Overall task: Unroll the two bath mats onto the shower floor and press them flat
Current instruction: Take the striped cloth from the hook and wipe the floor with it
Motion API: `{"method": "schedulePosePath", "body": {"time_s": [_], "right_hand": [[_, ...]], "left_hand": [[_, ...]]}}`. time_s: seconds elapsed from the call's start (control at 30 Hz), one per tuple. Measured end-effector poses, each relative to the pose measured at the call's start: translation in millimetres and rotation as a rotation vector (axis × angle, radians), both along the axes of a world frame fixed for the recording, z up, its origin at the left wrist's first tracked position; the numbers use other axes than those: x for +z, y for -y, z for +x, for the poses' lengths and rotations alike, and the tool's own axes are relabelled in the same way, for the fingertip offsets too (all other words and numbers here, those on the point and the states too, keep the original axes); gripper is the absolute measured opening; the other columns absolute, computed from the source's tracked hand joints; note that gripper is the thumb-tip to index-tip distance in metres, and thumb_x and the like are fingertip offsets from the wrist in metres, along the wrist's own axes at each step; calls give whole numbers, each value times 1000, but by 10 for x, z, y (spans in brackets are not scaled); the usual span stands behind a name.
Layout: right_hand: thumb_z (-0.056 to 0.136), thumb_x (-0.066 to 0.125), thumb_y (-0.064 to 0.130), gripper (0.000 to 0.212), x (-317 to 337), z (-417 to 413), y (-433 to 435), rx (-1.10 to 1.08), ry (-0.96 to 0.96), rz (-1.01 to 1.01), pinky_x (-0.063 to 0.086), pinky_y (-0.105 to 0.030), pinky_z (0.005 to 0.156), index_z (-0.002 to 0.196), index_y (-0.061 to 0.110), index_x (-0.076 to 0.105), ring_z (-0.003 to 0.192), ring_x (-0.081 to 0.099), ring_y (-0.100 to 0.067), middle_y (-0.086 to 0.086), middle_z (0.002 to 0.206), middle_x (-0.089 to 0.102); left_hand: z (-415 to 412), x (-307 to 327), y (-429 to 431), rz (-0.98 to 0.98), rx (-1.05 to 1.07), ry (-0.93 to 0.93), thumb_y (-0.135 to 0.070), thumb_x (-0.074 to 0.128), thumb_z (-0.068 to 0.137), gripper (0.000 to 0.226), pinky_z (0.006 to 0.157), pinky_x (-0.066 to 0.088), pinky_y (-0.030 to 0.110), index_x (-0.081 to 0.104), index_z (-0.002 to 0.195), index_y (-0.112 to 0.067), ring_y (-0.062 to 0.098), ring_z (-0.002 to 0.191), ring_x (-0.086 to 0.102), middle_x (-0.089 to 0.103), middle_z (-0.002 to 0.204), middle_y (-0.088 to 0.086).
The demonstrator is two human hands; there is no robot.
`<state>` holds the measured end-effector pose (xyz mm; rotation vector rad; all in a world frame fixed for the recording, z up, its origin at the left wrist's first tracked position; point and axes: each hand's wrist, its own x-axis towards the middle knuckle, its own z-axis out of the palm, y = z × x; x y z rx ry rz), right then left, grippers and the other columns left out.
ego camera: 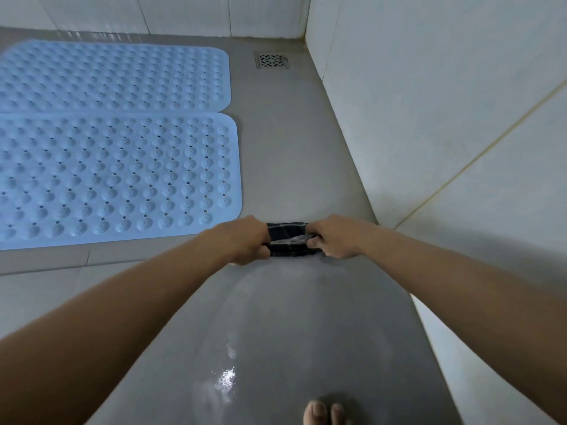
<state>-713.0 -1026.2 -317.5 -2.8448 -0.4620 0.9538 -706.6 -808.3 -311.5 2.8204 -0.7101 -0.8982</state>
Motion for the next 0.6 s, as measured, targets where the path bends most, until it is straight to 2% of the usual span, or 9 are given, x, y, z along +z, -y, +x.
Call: {"method": "schedulePosePath", "body": {"time_s": [0.07,0.13,0.2,0.27,0.33,0.37,0.43,0.5,0.6], "right_hand": [[100,49,41,23,8,-65,-36,-2,13,-17,41,-35,73,104,21,58,95,60,-28,-5,96,65],[99,44,55,37,-37,-79,-43,-49,50,13,47,-38,79,102,22,61,93,59,-26,-2,96,64],[101,35,57,44,-154,-107,-31,-88,112,36,45,-42,91,108,23,60,103,55,-25,-3,108,58],[102,34,54,43,-350,-218,-34,-66,218,12,39,-43,101,122,22,54,119,47,-27,-4,125,51],[100,31,55,50,-517,-378,-54,-97,300,14,32,-43,109,133,20,48,131,40,-28,-4,139,45],[97,25,57,59,-566,-442,-77,-112,322,-1,28,-43,112,139,21,45,136,36,-28,-5,146,42],[90,12,60,73,-585,-499,-129,-101,342,-37,26,-44,114,150,25,36,140,32,-27,-4,152,36],[89,9,59,76,-559,-523,-200,-70,348,-44,27,-45,112,154,28,32,139,32,-28,-4,153,35],[92,10,57,72,-549,-580,-375,-37,366,-57,28,-46,112,154,28,33,139,33,-26,-2,155,34]], "left_hand": [[-118,15,-29,23,56,52,-35,44,94,27,64,43,30,55,76,-17,25,75,55,56,84,5],[-160,-16,32,54,84,215,-44,37,96,36,67,44,33,56,82,-16,29,78,54,58,87,7],[-169,-155,140,-29,115,350,-42,34,100,38,71,45,37,60,95,-15,31,85,57,63,100,10],[-239,-407,224,-141,155,287,-40,31,103,42,92,46,42,54,129,-16,32,118,54,58,130,11],[-419,-687,238,-132,161,252,-43,23,105,55,118,26,45,32,152,-18,28,147,27,32,158,11],[-524,-778,213,-126,178,281,-45,18,104,58,123,15,44,25,156,-18,26,151,16,23,163,10],[-653,-866,145,-152,222,354,-48,11,102,64,123,6,42,25,156,-18,25,153,13,20,164,9],[-707,-874,64,-174,245,375,-49,12,101,65,124,6,41,27,156,-16,26,152,14,22,164,11],[-746,-860,-136,-182,307,405,-53,18,101,67,123,16,42,34,152,-12,30,147,24,31,158,13]]}}
